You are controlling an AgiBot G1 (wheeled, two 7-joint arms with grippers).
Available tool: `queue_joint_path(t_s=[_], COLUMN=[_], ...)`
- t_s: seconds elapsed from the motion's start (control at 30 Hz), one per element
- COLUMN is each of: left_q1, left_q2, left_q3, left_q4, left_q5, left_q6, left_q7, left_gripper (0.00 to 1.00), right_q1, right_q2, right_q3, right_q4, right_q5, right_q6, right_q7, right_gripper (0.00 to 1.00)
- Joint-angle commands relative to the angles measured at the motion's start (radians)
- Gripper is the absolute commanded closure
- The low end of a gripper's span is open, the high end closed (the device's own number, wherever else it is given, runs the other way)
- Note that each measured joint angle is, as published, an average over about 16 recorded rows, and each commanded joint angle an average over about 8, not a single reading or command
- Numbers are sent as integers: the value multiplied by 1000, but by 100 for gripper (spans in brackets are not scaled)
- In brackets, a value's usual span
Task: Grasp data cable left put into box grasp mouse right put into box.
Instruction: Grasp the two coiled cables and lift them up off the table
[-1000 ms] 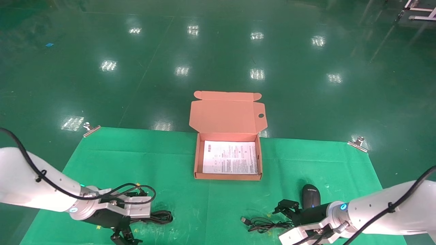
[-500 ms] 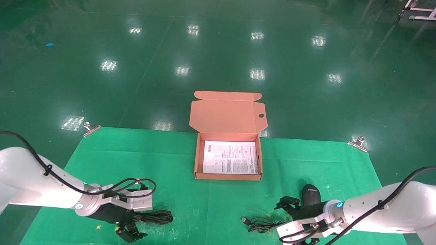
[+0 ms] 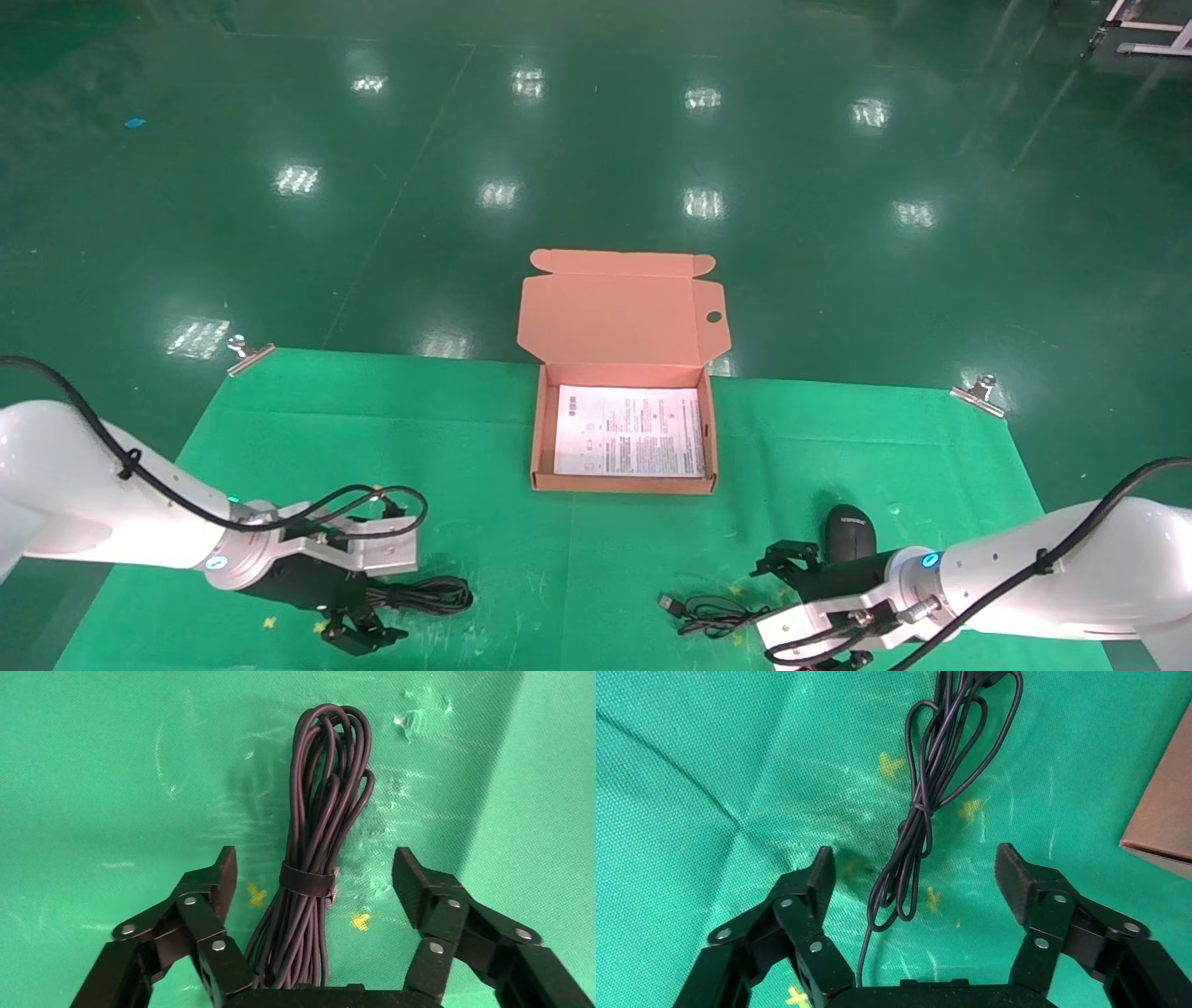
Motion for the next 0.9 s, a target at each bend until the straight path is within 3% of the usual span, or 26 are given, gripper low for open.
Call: queue_joint_path(t_s=[0.03,0.9], left_q1=[0,1], left_q2=[-1,-5], left_q3=[1,2], left_q4=[-3,-16], left_q5=[1,4], left_q6=[1,5], left_q7=[-1,-6], left_gripper=[100,100], right_q1=[0,1], right_q2=[1,2], right_q3=[0,-2], right_q4=[2,9], right_q5=[0,3], right_q6=[-2,-11], right_q7=[-1,-3], right_gripper=[100,100])
